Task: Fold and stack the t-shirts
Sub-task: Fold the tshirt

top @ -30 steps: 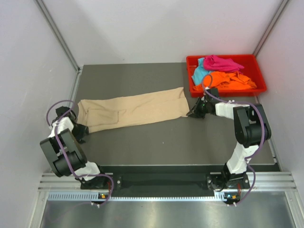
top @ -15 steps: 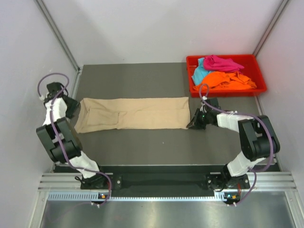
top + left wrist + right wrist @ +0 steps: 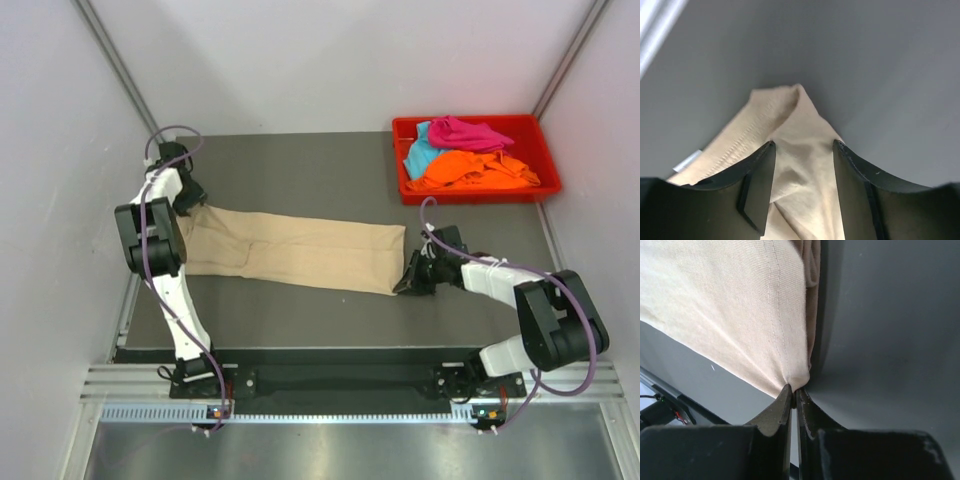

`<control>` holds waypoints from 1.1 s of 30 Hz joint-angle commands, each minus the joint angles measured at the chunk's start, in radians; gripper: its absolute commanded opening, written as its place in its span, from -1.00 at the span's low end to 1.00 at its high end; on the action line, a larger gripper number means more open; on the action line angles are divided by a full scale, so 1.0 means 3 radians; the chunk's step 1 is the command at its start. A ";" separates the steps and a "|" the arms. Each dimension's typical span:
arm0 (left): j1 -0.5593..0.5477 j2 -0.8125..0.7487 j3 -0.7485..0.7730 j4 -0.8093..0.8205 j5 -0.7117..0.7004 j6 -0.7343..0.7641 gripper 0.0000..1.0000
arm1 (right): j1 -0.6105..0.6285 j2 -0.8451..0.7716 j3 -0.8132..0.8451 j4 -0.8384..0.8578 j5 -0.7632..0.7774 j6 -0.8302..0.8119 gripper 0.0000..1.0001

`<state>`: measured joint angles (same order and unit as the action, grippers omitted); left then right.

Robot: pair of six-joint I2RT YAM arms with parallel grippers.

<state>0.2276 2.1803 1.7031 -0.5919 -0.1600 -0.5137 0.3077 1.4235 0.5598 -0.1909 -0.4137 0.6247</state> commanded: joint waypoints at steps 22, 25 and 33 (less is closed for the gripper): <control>-0.0135 -0.0524 -0.0078 0.0597 -0.0353 0.0448 0.04 | 0.0043 -0.0061 -0.0133 -0.0044 0.0142 0.0157 -0.92; -0.0170 -0.0263 0.0233 0.0414 -0.0086 0.0822 0.04 | 0.0038 -0.0020 -0.0143 -0.0013 0.0126 0.0173 -0.92; -0.0262 0.0350 0.0653 -0.0144 -0.0182 0.1037 0.04 | 0.0038 -0.0066 -0.0219 -0.0003 0.0091 0.0214 -0.92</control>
<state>0.1581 2.2311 1.8786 -0.5446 -0.1997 -0.2398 0.3073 1.4094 0.5289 -0.1555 -0.4149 0.7010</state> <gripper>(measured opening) 0.522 0.041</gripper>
